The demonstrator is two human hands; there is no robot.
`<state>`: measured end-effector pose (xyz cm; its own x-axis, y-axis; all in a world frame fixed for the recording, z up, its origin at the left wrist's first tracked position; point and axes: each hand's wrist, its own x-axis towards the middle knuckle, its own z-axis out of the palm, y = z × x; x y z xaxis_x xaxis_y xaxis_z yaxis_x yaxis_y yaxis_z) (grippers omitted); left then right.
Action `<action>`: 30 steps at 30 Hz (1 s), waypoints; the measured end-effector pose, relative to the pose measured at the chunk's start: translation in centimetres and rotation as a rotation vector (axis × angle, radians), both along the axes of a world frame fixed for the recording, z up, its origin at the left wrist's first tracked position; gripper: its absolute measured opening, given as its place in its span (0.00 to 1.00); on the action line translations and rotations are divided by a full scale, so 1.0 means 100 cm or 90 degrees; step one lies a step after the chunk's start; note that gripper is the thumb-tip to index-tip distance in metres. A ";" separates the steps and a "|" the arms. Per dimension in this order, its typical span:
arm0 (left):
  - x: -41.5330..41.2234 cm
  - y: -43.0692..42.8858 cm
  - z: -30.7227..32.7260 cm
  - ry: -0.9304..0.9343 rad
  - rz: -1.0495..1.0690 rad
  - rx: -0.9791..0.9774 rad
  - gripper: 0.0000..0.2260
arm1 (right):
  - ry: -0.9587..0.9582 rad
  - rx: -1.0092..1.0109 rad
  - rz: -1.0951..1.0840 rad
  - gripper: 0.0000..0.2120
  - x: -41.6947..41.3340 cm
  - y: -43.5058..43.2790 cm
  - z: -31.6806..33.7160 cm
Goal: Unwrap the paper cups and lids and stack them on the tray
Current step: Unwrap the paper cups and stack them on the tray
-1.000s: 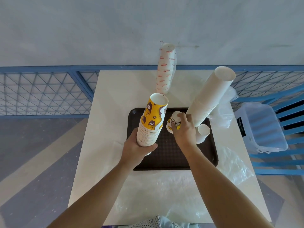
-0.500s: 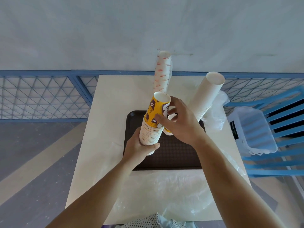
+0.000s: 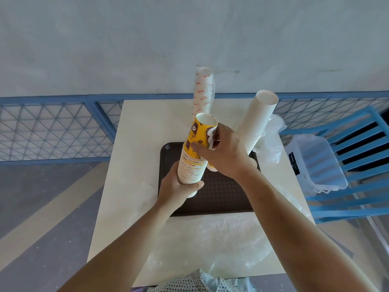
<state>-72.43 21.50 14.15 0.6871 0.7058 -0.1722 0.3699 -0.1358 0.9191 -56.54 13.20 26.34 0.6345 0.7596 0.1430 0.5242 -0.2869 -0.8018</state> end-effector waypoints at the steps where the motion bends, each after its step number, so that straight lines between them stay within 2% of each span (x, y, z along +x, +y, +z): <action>1: -0.001 0.000 0.000 -0.002 -0.001 0.001 0.31 | -0.006 0.007 -0.009 0.33 -0.001 0.000 0.000; 10: -0.006 0.003 0.001 -0.005 -0.016 0.023 0.31 | -0.044 0.048 -0.083 0.19 -0.006 -0.001 0.009; 19: -0.006 0.004 0.003 0.006 -0.026 0.030 0.30 | 0.137 0.155 -0.212 0.13 0.001 -0.010 0.019; 23: -0.005 0.005 0.000 0.007 -0.024 0.022 0.30 | 0.203 0.223 -0.249 0.06 0.006 -0.016 0.026; 26: -0.004 0.006 -0.004 0.006 -0.016 0.011 0.31 | 0.201 0.239 -0.303 0.07 0.015 -0.018 0.024; 30: -0.005 0.009 -0.008 0.011 0.001 0.001 0.31 | 0.122 0.174 -0.338 0.12 0.030 -0.022 0.006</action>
